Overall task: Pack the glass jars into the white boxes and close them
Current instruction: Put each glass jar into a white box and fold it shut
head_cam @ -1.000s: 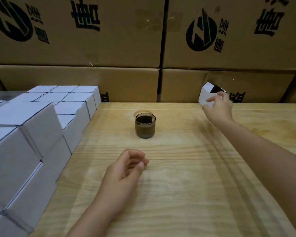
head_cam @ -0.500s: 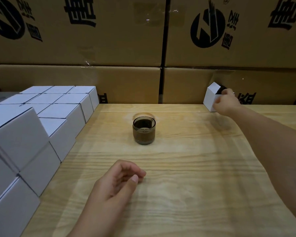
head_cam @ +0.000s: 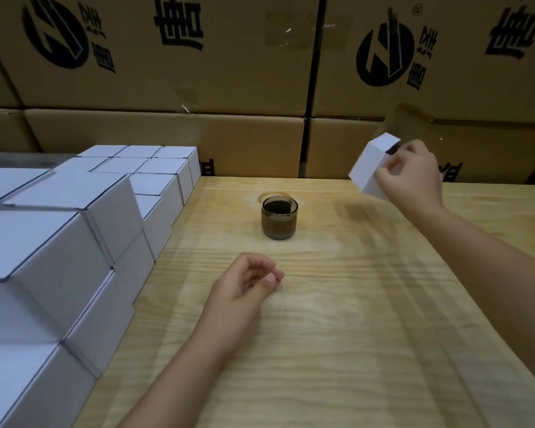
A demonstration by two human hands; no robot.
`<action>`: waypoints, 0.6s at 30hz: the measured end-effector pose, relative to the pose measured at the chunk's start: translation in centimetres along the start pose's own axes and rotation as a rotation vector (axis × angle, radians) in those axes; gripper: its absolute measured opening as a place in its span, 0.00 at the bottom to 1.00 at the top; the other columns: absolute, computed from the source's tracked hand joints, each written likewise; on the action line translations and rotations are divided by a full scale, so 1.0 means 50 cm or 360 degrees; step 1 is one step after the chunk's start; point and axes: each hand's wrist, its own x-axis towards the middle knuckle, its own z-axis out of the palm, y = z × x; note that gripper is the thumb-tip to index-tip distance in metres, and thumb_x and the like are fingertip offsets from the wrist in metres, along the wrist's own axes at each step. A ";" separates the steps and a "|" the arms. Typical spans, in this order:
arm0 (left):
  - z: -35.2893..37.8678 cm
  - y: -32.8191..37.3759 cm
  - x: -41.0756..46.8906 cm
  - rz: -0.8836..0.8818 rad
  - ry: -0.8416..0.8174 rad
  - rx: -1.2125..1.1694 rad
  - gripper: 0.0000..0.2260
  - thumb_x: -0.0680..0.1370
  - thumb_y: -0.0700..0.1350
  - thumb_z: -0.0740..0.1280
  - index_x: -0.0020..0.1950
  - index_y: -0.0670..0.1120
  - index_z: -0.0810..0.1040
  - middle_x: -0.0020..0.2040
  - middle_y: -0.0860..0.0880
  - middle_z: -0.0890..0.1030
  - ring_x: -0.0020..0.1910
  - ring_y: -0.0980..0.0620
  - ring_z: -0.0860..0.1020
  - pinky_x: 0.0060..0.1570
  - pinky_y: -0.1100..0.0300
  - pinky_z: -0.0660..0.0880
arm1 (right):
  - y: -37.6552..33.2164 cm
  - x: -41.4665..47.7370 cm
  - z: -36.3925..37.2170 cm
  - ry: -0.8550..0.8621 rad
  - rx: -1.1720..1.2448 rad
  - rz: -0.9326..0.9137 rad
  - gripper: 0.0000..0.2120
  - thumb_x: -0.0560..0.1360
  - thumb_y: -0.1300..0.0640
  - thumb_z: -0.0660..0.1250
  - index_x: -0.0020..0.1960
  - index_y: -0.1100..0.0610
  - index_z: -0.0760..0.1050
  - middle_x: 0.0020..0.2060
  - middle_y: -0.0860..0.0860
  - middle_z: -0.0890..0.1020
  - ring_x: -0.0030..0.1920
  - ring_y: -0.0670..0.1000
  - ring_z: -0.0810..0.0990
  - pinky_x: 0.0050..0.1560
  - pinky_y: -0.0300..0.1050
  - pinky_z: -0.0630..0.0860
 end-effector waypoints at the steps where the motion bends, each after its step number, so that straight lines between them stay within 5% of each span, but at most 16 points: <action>1: 0.002 0.000 0.005 0.0000 0.0007 -0.0033 0.07 0.79 0.37 0.65 0.50 0.48 0.77 0.47 0.50 0.85 0.49 0.54 0.82 0.49 0.62 0.76 | -0.019 -0.024 -0.011 0.0020 0.0069 -0.0024 0.08 0.74 0.57 0.63 0.42 0.62 0.75 0.52 0.53 0.73 0.53 0.57 0.71 0.53 0.57 0.71; 11: 0.004 0.049 -0.016 0.0090 -0.0028 -0.0203 0.18 0.75 0.60 0.58 0.64 0.69 0.62 0.66 0.56 0.70 0.68 0.55 0.69 0.62 0.52 0.74 | -0.224 -0.344 -0.096 0.0296 0.0432 -0.0344 0.05 0.66 0.62 0.63 0.40 0.63 0.75 0.47 0.57 0.77 0.46 0.59 0.71 0.47 0.51 0.69; 14: 0.006 0.052 -0.016 0.0109 0.0017 -0.0148 0.21 0.76 0.61 0.55 0.68 0.59 0.68 0.67 0.49 0.73 0.66 0.43 0.73 0.61 0.43 0.71 | -0.254 -0.394 -0.082 0.0298 0.0393 -0.0501 0.06 0.65 0.64 0.62 0.39 0.64 0.76 0.46 0.57 0.79 0.43 0.61 0.71 0.45 0.53 0.72; 18: 0.009 0.048 -0.012 0.0053 0.0204 -0.0111 0.21 0.77 0.60 0.57 0.59 0.46 0.76 0.55 0.48 0.81 0.55 0.44 0.79 0.49 0.55 0.76 | -0.246 -0.423 -0.055 0.0317 0.0350 -0.0661 0.06 0.65 0.65 0.61 0.39 0.64 0.77 0.43 0.57 0.80 0.39 0.60 0.72 0.40 0.54 0.72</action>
